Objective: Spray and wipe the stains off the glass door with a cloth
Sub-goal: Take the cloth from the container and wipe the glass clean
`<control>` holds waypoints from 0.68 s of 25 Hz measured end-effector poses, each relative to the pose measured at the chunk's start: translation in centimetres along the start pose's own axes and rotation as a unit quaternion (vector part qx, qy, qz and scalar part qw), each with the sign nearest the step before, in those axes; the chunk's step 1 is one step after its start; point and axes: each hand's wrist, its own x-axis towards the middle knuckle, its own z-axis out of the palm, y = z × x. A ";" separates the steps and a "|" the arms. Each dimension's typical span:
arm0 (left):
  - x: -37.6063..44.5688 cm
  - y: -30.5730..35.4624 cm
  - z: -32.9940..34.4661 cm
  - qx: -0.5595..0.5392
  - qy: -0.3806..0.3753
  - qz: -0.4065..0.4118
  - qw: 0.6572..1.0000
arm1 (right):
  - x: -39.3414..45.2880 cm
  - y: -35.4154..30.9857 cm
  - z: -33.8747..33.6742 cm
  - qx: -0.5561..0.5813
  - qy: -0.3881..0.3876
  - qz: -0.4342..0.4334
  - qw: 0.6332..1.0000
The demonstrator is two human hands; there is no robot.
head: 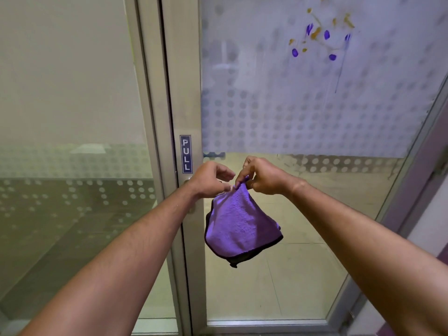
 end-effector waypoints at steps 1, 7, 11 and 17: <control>0.6 0.5 0.3 0.003 -0.014 0.009 1.000 | -0.1 0.6 -0.5 0.006 0.004 -0.001 1.000; 2.1 2.4 1.3 -0.058 -0.070 0.005 0.996 | -0.7 3.0 -1.9 0.033 0.020 -0.010 0.999; 2.5 3.1 1.8 -0.071 -0.058 -0.006 0.996 | -1.0 4.4 -2.1 0.091 0.024 0.016 0.995; 2.8 3.5 1.9 -0.051 -0.010 -0.008 0.999 | -2.1 7.0 -2.0 0.232 0.058 0.103 0.965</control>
